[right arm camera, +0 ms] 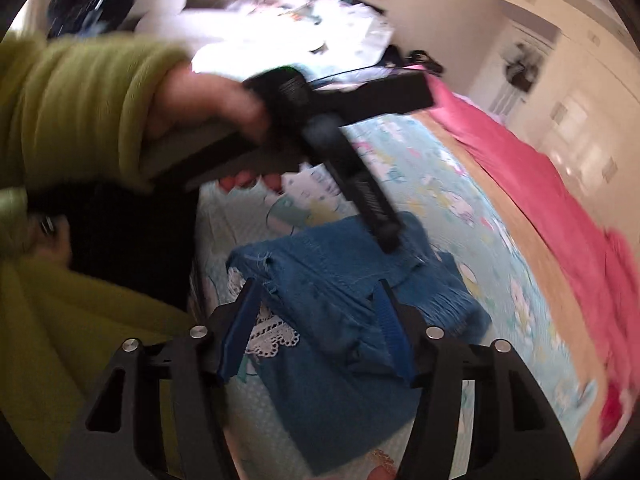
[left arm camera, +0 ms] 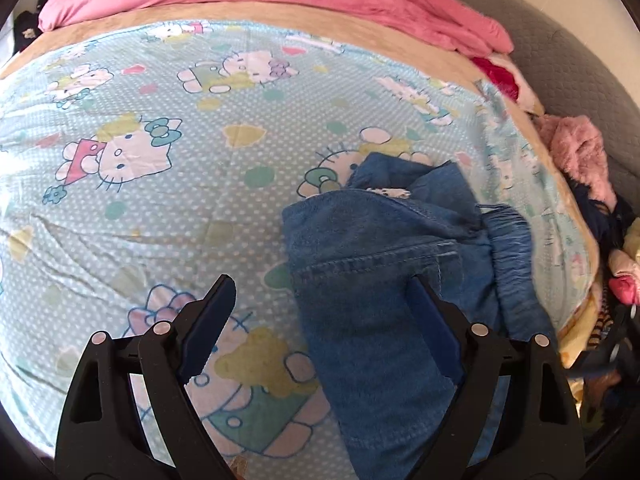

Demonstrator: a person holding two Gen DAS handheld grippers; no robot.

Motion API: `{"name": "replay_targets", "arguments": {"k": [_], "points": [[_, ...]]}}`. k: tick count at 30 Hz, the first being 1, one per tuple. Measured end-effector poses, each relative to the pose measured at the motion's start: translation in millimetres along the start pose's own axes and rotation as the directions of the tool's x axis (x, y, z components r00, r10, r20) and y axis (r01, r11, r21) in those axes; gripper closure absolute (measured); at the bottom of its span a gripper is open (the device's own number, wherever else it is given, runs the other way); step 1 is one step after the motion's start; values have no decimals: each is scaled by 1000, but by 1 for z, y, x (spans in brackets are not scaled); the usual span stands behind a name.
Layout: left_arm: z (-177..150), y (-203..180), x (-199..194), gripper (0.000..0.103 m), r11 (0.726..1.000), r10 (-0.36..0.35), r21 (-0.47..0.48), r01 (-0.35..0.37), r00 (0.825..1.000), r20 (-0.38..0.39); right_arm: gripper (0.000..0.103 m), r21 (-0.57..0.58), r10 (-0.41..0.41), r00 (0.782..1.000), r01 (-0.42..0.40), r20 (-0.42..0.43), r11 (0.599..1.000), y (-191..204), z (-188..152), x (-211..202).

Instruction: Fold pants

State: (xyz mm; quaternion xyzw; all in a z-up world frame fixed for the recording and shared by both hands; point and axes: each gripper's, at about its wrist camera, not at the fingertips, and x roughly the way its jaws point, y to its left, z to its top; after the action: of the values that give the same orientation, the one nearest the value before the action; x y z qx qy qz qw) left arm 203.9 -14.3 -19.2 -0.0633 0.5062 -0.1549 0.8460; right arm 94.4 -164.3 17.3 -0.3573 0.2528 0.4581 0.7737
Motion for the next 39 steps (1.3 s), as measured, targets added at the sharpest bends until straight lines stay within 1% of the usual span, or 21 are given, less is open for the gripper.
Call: {"name": "replay_targets", "arguments": {"k": [1, 2, 3, 4, 6, 8, 11, 12, 13, 14, 16, 17, 18, 19, 21, 23, 24, 25, 27, 30, 39], "points": [[1, -1, 3, 23, 1000, 0, 1, 0, 1000, -8, 52, -14, -12, 999, 11, -30, 1000, 0, -2, 11], [3, -1, 7, 24, 1000, 0, 0, 0, 1000, -12, 77, -19, -13, 998, 12, -53, 1000, 0, -5, 17], [4, -2, 10, 32, 1000, 0, 0, 0, 1000, -12, 98, -4, 35, 996, -36, -86, 999, -2, -10, 25], [5, -2, 12, 39, 1000, -3, 0, 3, 1000, -13, 98, 22, 83, 992, -82, -94, 996, -3, -15, 26], [6, -4, 15, 41, 1000, -8, -1, 8, 1000, -12, 98, 51, 137, 988, -133, -78, 990, -4, -21, 16], [6, -7, 15, 41, 1000, 6, 16, -6, 1000, 2, 98, 92, 150, 986, -144, -66, 985, -6, -29, 9], [5, -7, 23, 34, 1000, 8, 8, -8, 1000, 11, 98, 207, 167, 979, -141, -115, 968, -7, -53, 29], [5, -6, 25, 31, 1000, 0, -2, 0, 1000, 13, 98, 232, 168, 980, -140, -106, 963, -7, -57, 32], [4, -6, 25, 31, 1000, -3, -9, 3, 1000, 18, 97, 268, 173, 981, -144, -88, 953, -8, -59, 30], [3, -6, 24, 31, 1000, -2, -10, 3, 1000, 25, 93, 295, 186, 979, -154, -82, 943, -11, -58, 27], [2, -6, 18, 30, 1000, 0, -21, 1, 999, 33, 82, 368, 223, 974, -192, -45, 910, -23, -53, 14], [1, -6, 12, 30, 1000, -3, -25, 4, 999, 45, 72, 386, 225, 974, -202, -13, 900, -29, -50, 3], [1, -7, 6, 30, 1000, -4, -22, 5, 998, 61, 64, 392, 199, 980, -189, 15, 900, -34, -46, -10], [0, -8, 1, 29, 1000, 3, -18, -2, 997, 77, 62, 395, 182, 983, -178, 28, 901, -37, -44, -16], [-1, -11, -12, 25, 1000, 19, -13, -17, 994, 112, 53, 423, 91, 995, -101, 43, 901, -48, -39, -33], [-2, -12, -21, 22, 999, 29, -22, -26, 991, 134, 51, 468, 47, 998, -63, 46, 881, -60, -34, -36], [-3, -13, -24, 21, 999, 27, -24, -24, 990, 140, 41, 502, -12, 1000, -2, 26, 865, -66, -32, -38], [-4, -15, -26, 19, 999, 25, -23, -22, 989, 144, 38, 522, -51, 999, 40, 7, 852, -72, -32, -39], [-7, -20, -31, 17, 999, 34, -13, -32, 988, 153, 37, 559, -95, 995, 87, -16, 825, -80, -34, -37], [-12, -27, -36, 15, 999, 49, 4, -50, 986, 158, 37, 606, -109, 994, 101, -24, 789, -92, -38, -36], [-31, -44, -33, 14, 997, 62, 35, -67, 988, 138, 37, 631, -153, 984, 176, -91, 755, -106, -46, -16]]}}
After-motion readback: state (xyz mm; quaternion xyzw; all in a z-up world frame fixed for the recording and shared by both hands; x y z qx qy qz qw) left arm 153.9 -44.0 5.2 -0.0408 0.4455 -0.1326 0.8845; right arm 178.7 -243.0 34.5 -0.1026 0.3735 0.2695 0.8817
